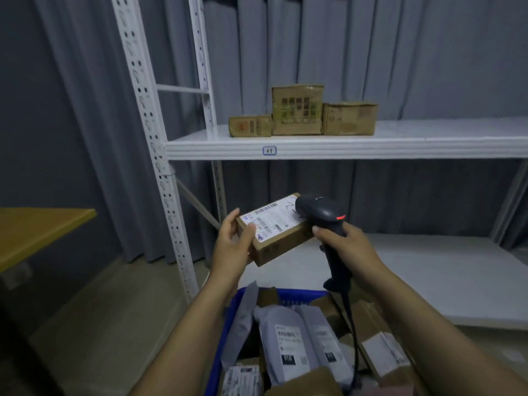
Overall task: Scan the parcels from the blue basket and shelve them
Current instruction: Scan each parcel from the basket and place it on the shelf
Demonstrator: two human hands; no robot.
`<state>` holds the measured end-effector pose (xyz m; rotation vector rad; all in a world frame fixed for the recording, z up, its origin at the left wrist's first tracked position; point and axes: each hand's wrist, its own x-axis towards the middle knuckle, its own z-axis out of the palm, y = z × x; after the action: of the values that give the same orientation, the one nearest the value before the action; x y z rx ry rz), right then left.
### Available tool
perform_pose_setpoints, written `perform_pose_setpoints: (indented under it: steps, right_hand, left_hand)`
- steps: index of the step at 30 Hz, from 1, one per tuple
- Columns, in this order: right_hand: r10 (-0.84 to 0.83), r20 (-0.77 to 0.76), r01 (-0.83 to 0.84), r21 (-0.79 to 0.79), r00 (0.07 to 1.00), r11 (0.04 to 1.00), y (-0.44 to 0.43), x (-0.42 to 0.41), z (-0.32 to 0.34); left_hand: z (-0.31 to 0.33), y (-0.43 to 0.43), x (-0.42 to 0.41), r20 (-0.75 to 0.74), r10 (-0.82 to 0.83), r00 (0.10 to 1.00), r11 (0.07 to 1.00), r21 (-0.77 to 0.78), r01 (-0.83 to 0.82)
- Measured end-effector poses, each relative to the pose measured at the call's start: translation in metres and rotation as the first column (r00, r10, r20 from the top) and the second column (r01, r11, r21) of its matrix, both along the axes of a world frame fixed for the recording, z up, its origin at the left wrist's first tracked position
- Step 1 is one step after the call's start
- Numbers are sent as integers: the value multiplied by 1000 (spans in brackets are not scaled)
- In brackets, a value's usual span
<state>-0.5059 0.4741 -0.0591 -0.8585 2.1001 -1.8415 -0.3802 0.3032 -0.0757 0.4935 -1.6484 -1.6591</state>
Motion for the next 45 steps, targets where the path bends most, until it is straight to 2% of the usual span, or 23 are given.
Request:
perform_pose_setpoints:
  steps: [3,6,8,11,15,23,26,28,31,33,35,37,40,45]
  right_hand:
    - [-41,-43,39,-48,998,998,-11,-7,23]
    - [-74,-23,71,-84,997,994,-27,-15,48]
    - [-78,-31,75,-105,996,992,-39,-23,65]
    - [-62,-56,55,-120,997,991,-54,-36,90]
    - [-60,-91,48,-128,994,991,-69,-56,120]
    - [-94,-32,87,-178,995,980,-92,-99,135]
    - [-92,-28,85,-204,995,975,-100,-112,135]
    - [-81,-26,74,-212,996,974,-103,-119,135]
    - [-80,-23,73,-209,997,975,-105,-129,133]
    - [-84,-24,77,-208,996,975,-107,-135,130]
    - [-91,-27,83,-200,996,976,-109,-140,127]
    - [-101,-31,94,-185,994,978,-111,-144,126]
    - [-102,-27,95,-180,994,979,-113,-146,125]
    - [-114,-81,101,-146,990,984,-105,-145,123]
  left_hand:
    - [29,-12,-7,43,-118,992,989,-89,122]
    - [55,-33,-21,201,-176,964,941,-252,225]
    - [74,-48,-33,216,-97,972,915,-365,172]
    - [102,-68,-49,112,56,992,884,-467,3]
    - [135,-103,-72,6,98,995,874,-478,-84]
    - [153,-174,-122,101,102,990,898,-438,-48]
    - [157,-193,-136,133,249,959,813,-567,-133]
    - [158,-202,-146,147,415,898,703,-679,-214]
    - [149,-198,-156,36,602,797,414,-868,-274]
    - [136,-184,-159,-62,601,797,230,-941,-247]
    - [122,-173,-165,-59,573,817,111,-983,-149]
    - [112,-168,-172,14,604,797,59,-998,-28]
    - [113,-170,-183,60,658,750,52,-998,35]
    - [128,-181,-197,236,712,662,176,-972,157]
